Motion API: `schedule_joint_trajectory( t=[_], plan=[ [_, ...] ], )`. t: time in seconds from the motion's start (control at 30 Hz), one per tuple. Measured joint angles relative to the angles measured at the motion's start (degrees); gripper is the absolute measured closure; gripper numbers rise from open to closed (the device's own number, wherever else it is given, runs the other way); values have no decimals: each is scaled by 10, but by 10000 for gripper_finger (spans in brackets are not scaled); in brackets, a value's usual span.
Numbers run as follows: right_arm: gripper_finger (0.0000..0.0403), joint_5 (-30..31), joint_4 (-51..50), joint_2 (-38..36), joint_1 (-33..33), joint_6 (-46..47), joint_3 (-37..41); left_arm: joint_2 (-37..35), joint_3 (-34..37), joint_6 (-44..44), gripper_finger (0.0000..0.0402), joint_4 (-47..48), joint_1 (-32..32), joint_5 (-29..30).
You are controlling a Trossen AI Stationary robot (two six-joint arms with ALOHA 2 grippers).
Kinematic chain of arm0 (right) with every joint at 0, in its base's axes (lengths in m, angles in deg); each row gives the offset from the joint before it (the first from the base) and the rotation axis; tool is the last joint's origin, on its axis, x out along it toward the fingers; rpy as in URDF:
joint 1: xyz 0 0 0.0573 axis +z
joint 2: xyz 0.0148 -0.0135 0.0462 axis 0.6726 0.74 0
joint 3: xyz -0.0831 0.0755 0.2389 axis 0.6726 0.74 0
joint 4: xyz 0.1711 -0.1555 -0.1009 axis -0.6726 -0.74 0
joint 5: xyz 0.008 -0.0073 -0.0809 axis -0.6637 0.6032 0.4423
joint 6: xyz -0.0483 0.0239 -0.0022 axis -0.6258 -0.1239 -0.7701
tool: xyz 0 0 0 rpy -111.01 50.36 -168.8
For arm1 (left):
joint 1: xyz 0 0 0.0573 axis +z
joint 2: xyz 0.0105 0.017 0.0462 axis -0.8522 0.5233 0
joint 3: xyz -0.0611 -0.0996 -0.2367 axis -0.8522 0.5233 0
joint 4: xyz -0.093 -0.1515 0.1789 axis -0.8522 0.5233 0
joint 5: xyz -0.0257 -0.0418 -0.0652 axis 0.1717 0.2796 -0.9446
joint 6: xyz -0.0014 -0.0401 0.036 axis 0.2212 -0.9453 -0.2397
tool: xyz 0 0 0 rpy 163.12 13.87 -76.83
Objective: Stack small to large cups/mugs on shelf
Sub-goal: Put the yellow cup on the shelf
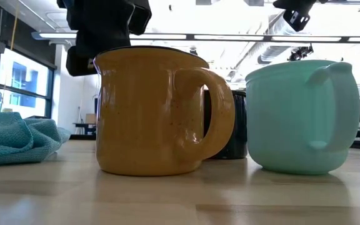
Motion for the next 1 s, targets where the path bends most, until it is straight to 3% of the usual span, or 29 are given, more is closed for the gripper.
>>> schedule_joint_trajectory(
  t=[1.0],
  plan=[
    [307,0,0,0,0,-13,0,10,-13,37,339,23,0,44]
  ],
)
